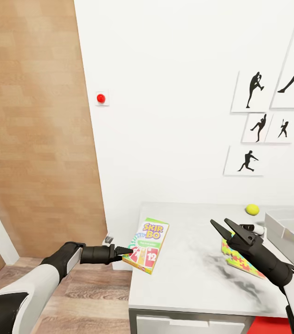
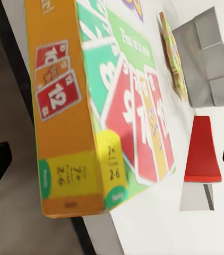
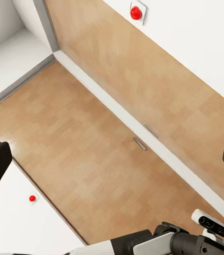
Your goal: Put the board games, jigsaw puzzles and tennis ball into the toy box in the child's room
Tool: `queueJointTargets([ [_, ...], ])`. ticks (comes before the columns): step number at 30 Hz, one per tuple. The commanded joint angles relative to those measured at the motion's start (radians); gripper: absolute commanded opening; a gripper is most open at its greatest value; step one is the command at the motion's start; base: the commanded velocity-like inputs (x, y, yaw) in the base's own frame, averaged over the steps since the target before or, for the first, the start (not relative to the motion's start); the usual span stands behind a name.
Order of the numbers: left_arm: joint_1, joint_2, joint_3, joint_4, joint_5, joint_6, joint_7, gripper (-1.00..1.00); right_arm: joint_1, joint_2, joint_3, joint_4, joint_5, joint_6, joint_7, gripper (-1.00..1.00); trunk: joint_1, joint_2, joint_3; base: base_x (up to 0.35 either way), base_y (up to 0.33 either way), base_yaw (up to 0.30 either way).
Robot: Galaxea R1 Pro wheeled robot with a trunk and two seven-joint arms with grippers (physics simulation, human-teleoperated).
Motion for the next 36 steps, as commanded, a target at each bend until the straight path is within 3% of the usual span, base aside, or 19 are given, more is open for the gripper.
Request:
queueJointTargets([
  [1,-0.001,0.000,0.004,0.000,0.000,0.010,-0.002,1.00,-0.001,0.000,-0.001,0.000,-0.001,0.004,0.002,1.00,0.000,-0.001,-0.001,0.000,-0.005,0.000],
  [36,-0.001,0.001,0.004,0.000,0.000,0.010,-0.002,1.00,-0.001,0.000,-0.001,0.000,-0.001,0.003,0.002,1.00,0.000,-0.001,-0.001,0.000,-0.009,0.000],
])
